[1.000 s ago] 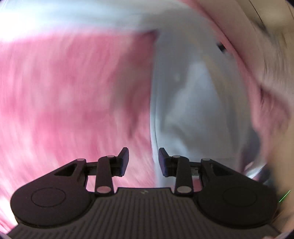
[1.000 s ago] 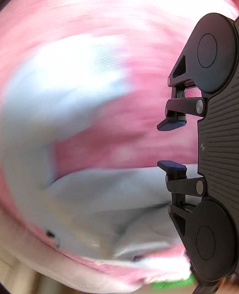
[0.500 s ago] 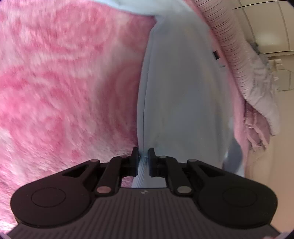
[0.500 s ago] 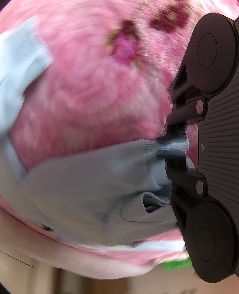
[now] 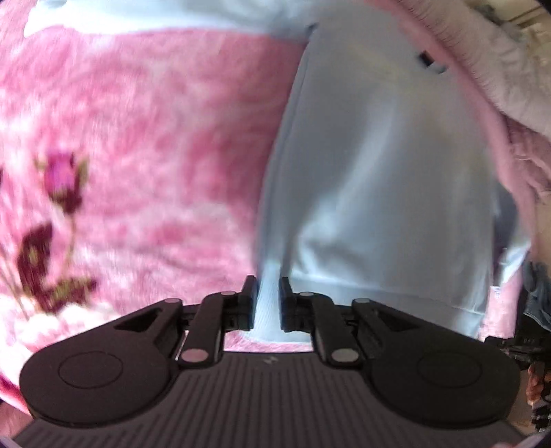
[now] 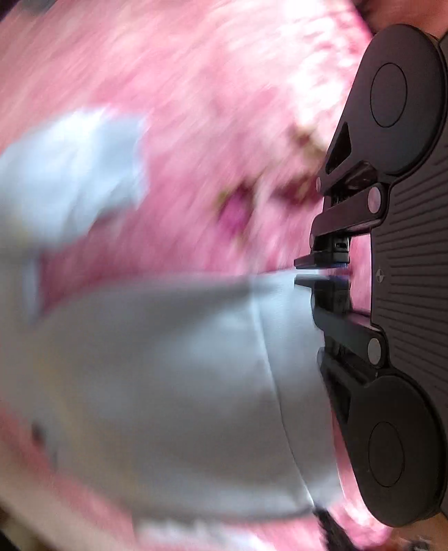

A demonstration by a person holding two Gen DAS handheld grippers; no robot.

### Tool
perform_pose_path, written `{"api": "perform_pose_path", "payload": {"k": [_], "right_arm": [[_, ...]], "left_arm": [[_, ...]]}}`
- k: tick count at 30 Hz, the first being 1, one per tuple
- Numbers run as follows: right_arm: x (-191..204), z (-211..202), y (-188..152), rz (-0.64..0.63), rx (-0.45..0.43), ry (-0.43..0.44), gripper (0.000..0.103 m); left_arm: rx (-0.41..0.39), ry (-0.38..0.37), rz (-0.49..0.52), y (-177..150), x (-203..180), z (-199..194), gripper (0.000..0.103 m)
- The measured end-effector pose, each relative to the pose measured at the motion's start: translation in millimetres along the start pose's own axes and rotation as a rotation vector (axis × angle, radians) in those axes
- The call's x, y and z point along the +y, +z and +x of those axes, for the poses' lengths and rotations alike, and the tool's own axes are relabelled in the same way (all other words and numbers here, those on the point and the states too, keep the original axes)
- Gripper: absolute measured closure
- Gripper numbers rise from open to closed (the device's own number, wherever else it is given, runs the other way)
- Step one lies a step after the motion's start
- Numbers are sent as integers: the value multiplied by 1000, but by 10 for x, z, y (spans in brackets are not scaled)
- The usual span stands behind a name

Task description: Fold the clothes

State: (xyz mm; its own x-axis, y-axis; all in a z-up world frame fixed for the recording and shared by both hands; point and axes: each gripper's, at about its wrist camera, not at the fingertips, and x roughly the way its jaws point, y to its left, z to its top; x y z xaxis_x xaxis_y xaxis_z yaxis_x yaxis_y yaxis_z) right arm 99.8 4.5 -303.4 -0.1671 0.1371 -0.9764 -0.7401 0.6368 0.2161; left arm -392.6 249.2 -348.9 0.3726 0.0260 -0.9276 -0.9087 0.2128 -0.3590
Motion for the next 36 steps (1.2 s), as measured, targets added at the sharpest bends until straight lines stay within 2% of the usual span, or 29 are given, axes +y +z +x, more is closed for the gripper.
{"api": "perform_pose_path", "payload": {"k": [1, 2, 3, 5, 6, 7, 9, 10, 12, 15, 17, 20, 23, 24, 25, 26, 28, 30, 33, 35, 36], "right_arm": [[-67, 0, -16, 46, -22, 46, 94], [-133, 1, -31, 91, -44, 92, 88], [-144, 5, -29, 105, -57, 106, 78], [-167, 14, -23, 133, -83, 132, 67], [-171, 45, -2, 118, -75, 77, 67], [-160, 83, 21, 105, -67, 2, 67], [-227, 56, 67, 79, -118, -98, 67], [-237, 7, 92, 45, -157, -127, 67], [-156, -113, 139, -123, -258, -209, 67], [31, -145, 194, -440, -345, -333, 67], [125, -38, 244, -595, -363, -379, 67], [72, 193, 224, -712, -373, -412, 67], [16, 410, 341, -769, -358, -376, 67], [10, 423, 337, -788, -365, -374, 78], [-37, 369, 389, -784, -367, -356, 99], [-85, 315, 442, -780, -370, -338, 102], [-227, 24, 586, -720, -433, -294, 102], [-479, -389, 825, -614, -528, -276, 102], [-1007, -951, 1259, -442, -682, -364, 102], [-1464, -1172, 1615, -255, -716, -478, 102], [-1679, -1208, 1762, -159, -682, -512, 102]], "left_arm": [[-11, 10, 14, -16, -9, -12, 92], [-24, 37, 37, -24, -25, -36, 91], [-38, 82, 66, -26, -56, -68, 89], [-68, 163, 133, -18, -140, -152, 89], [-85, 184, 167, -8, -191, -204, 89], [-99, 174, 187, 15, -243, -265, 89], [-123, 116, 206, 88, -370, -345, 89], [-131, 92, 219, 125, -456, -357, 88], [-137, 57, 242, 174, -609, -330, 88], [-126, 19, 226, 194, -851, -142, 88], [-116, 7, 215, 152, -951, -56, 88], [-110, 3, 218, 122, -1152, 73, 88], [-107, 14, 242, 76, -1334, 149, 88], [-108, 22, 244, 59, -1383, 159, 88], [-113, 29, 241, 37, -1427, 146, 88], [-121, 35, 239, 14, -1472, 129, 88], [-134, 49, 234, -29, -1539, 109, 88], [-146, 63, 226, -75, -1613, 93, 88], [-158, 69, 205, -153, -1712, 116, 88], [-162, 70, 187, -213, -1770, 141, 88], [-162, 69, 179, -244, -1797, 156, 88]]}}
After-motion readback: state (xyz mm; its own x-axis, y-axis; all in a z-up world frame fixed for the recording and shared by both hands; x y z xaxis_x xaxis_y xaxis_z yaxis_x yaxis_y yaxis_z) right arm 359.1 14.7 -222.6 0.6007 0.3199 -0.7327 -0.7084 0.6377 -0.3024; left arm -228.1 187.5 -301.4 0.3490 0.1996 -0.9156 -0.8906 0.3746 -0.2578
